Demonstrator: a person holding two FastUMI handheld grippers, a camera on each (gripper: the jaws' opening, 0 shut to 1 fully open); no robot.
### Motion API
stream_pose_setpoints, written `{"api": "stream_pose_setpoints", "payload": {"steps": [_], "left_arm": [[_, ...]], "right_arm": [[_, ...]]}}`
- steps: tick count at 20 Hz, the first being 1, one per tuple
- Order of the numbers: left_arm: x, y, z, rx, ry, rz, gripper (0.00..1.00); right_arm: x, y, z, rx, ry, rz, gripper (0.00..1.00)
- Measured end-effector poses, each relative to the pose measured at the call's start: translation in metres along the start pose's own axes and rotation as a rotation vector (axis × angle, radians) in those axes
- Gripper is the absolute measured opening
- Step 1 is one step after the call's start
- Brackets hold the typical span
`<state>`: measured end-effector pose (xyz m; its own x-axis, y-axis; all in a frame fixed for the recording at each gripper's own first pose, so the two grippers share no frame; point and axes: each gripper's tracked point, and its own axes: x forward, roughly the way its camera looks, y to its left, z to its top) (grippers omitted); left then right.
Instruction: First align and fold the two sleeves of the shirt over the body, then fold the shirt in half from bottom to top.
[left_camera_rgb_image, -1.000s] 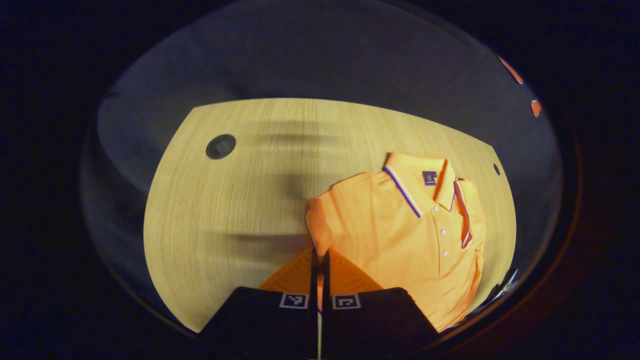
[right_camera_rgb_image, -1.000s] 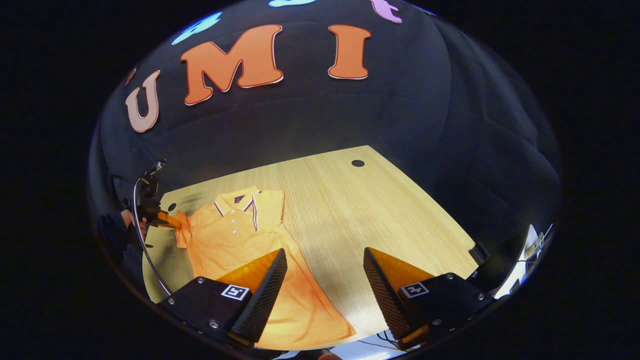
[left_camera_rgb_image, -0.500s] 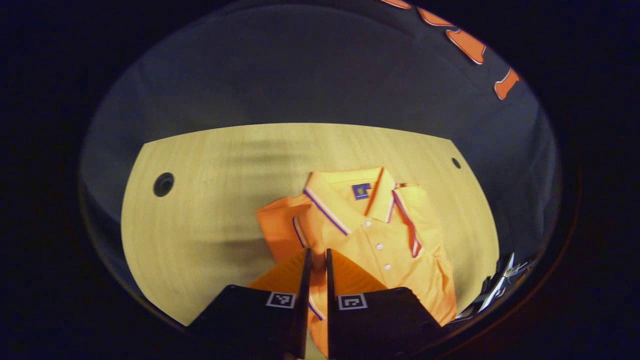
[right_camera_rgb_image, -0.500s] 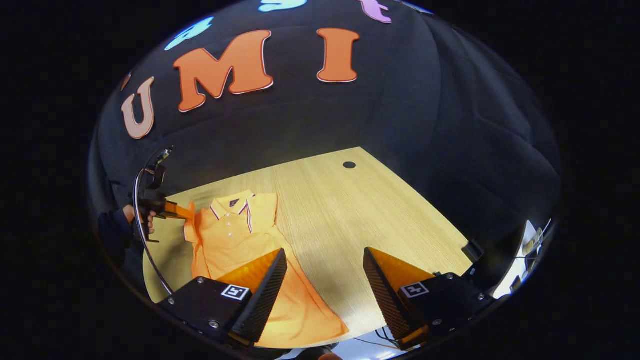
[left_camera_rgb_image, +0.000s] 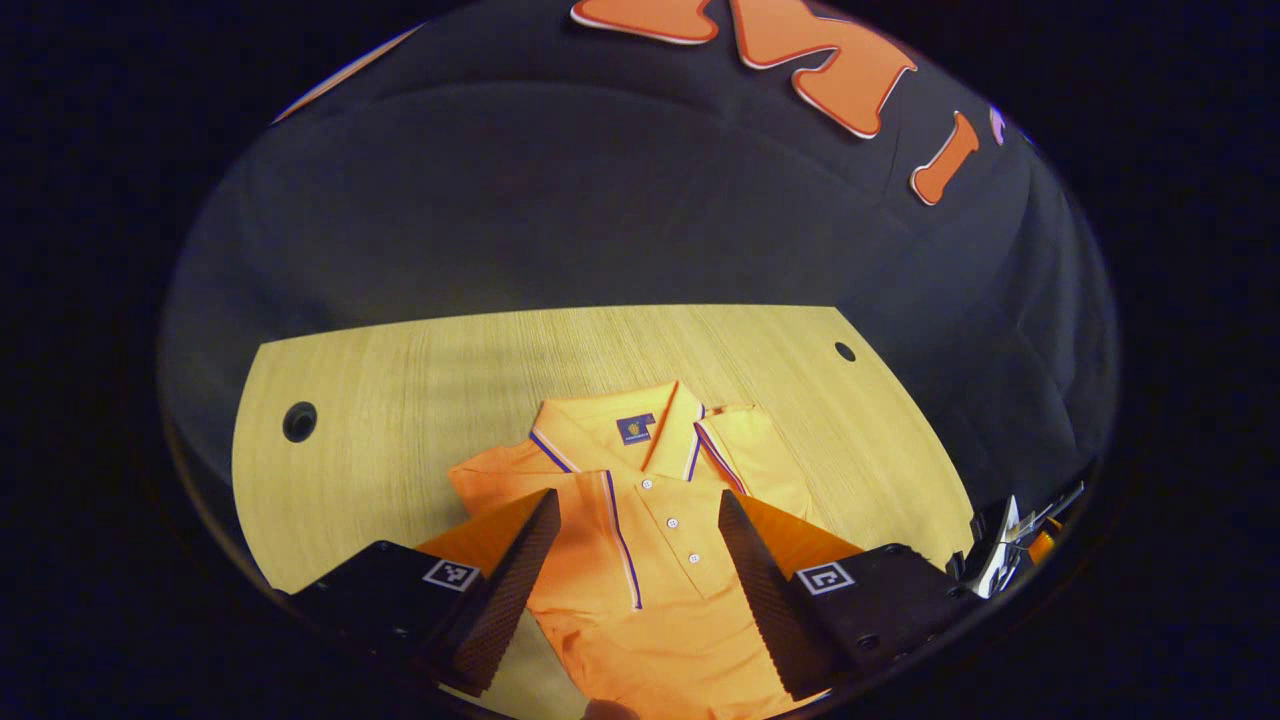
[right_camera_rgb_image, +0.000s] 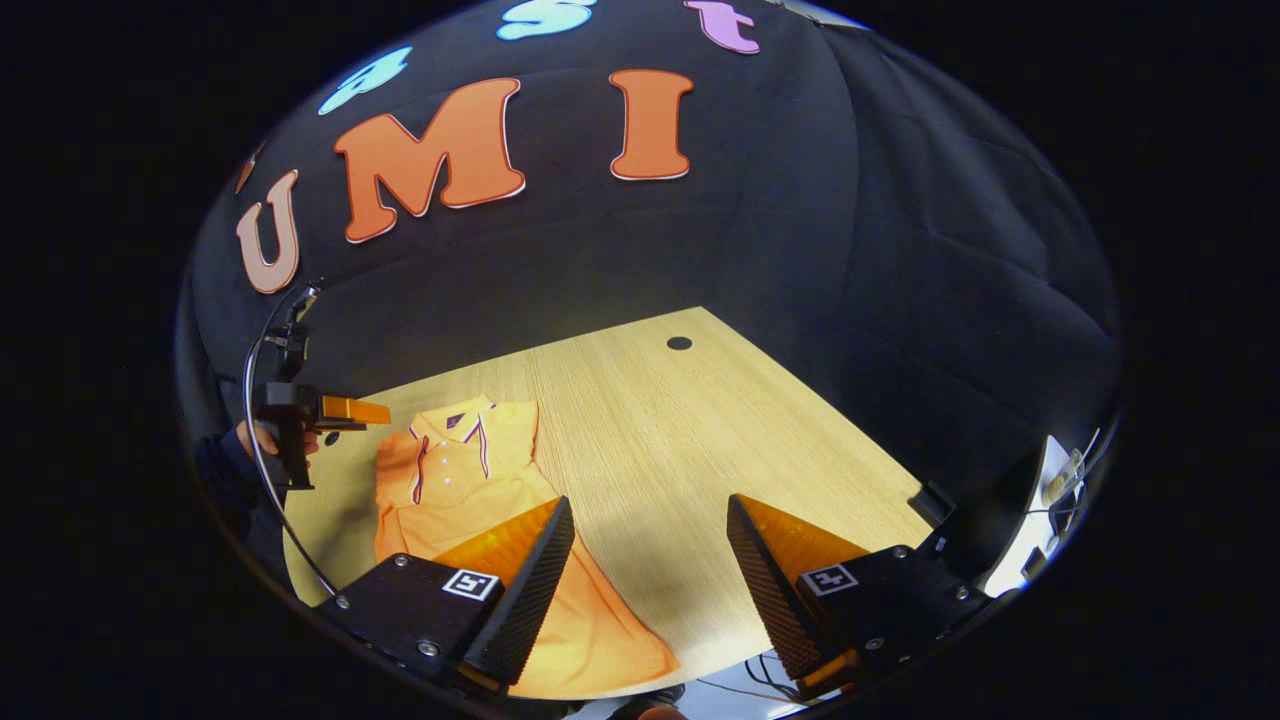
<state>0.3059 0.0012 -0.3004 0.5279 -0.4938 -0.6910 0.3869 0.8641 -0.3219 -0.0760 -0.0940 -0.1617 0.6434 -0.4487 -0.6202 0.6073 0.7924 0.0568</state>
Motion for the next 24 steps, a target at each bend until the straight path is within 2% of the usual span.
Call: {"api": "stream_pose_setpoints", "payload": {"steps": [6, 8, 9, 13, 17, 21, 24], "left_arm": [[-0.082, -0.017, 0.015, -0.008, -0.182, 0.081, 0.98], [-0.116, -0.022, 0.019, -0.007, -0.254, 0.136, 0.98], [-0.132, -0.026, 0.018, -0.013, -0.285, 0.152, 0.96], [-0.199, -0.041, 0.016, -0.045, -0.409, 0.203, 0.98], [-0.268, -0.061, 0.013, -0.003, -0.544, 0.288, 0.98], [-0.322, -0.087, -0.012, 0.015, -0.669, 0.333, 0.98], [-0.372, -0.124, -0.026, 0.101, -0.825, 0.368, 0.98]], "right_arm": [[-0.001, 0.012, 0.045, -0.083, -0.141, 0.106, 0.95], [-0.005, 0.022, 0.059, -0.119, -0.189, 0.155, 0.94], [-0.008, 0.029, 0.064, -0.132, -0.210, 0.183, 0.94], [-0.022, 0.052, 0.078, -0.187, -0.289, 0.283, 0.94], [-0.042, 0.066, 0.087, -0.227, -0.386, 0.342, 0.96], [-0.067, 0.080, 0.085, -0.270, -0.458, 0.425, 0.97], [-0.090, 0.082, 0.087, -0.269, -0.524, 0.478, 0.97]]}}
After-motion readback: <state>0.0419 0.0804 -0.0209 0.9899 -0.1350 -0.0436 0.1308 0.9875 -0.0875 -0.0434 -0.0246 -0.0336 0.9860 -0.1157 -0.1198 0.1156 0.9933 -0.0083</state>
